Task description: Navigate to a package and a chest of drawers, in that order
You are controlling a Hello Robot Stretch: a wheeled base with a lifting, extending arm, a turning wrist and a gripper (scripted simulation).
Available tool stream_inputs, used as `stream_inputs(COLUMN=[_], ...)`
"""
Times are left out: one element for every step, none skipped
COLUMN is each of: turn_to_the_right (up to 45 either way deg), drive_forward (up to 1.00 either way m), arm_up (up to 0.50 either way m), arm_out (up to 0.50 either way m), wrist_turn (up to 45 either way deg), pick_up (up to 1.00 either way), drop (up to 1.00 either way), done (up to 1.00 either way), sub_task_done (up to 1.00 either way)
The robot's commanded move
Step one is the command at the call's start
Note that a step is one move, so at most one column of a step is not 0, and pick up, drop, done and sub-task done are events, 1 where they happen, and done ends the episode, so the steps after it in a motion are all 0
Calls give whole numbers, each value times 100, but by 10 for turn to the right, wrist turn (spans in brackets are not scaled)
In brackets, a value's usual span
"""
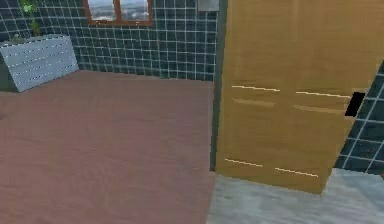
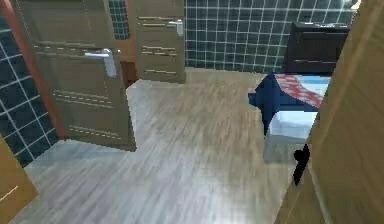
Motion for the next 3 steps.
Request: stream_inputs(turn_to_the_right=[150,0,450], drive_forward=[0,15,0], arm_up=[0,0,0], arm_out=[0,0,0], wrist_turn=[0,0,0], pick_up=[0,0,0], drop=[0,0,0], done=[0,0,0], sub_task_done=[0,0,0])
